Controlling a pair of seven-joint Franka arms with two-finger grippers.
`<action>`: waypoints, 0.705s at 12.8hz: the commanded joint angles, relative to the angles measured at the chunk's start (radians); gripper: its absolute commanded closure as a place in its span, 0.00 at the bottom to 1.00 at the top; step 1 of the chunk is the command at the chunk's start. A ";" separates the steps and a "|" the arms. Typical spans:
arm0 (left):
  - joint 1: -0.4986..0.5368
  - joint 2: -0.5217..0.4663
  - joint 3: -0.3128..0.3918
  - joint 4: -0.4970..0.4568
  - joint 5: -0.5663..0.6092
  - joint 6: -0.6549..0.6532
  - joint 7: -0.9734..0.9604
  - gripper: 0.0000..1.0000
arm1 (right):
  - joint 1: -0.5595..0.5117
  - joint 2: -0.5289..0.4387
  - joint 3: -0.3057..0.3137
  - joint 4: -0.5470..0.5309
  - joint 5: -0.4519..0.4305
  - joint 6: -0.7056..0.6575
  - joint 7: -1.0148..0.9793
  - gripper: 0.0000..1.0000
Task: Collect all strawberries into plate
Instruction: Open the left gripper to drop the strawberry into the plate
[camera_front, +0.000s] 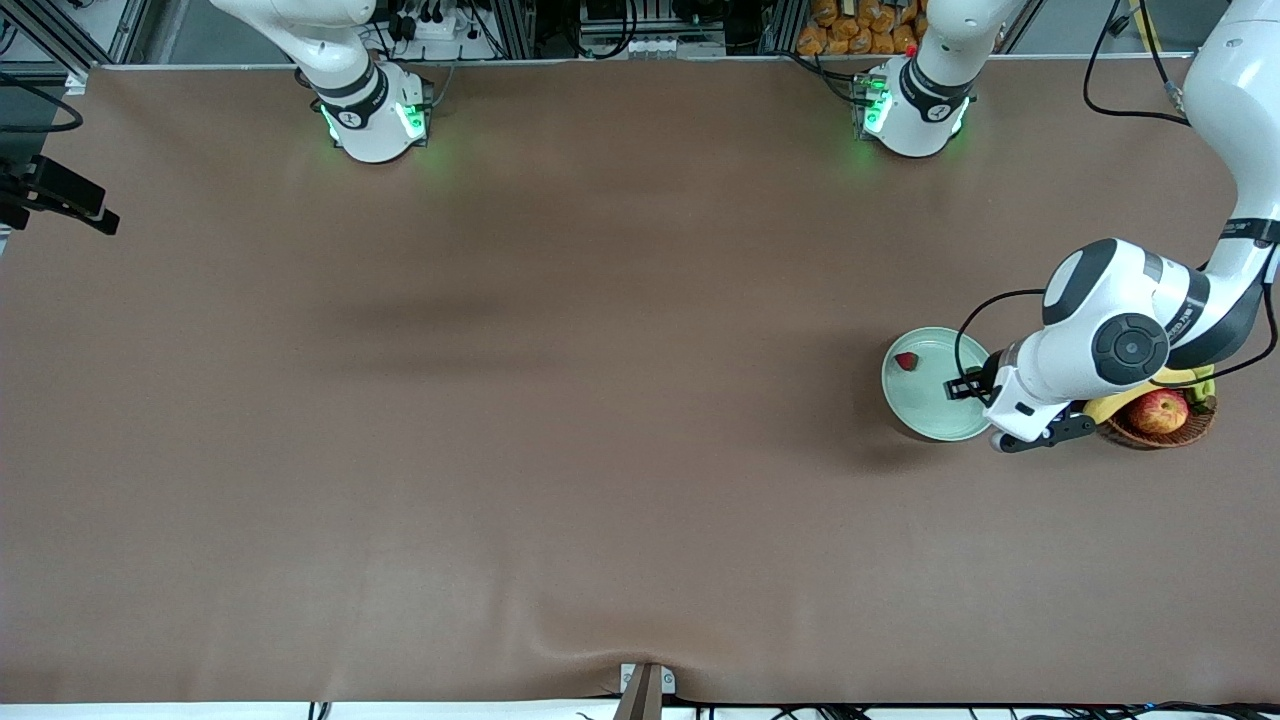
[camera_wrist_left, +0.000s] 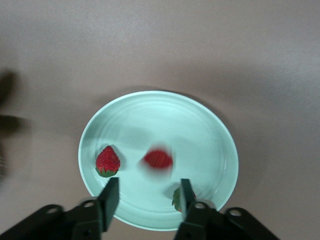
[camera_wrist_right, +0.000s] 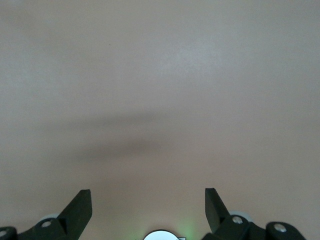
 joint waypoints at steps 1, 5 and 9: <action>0.004 -0.040 -0.026 0.032 -0.001 -0.006 -0.012 0.00 | -0.012 0.013 0.008 0.025 0.015 -0.010 0.012 0.00; 0.005 -0.054 -0.127 0.166 -0.007 -0.152 -0.009 0.00 | -0.012 0.012 0.008 0.025 0.015 -0.010 0.012 0.00; 0.005 -0.054 -0.259 0.344 -0.009 -0.350 -0.007 0.00 | -0.012 0.012 0.008 0.025 0.015 -0.012 0.012 0.00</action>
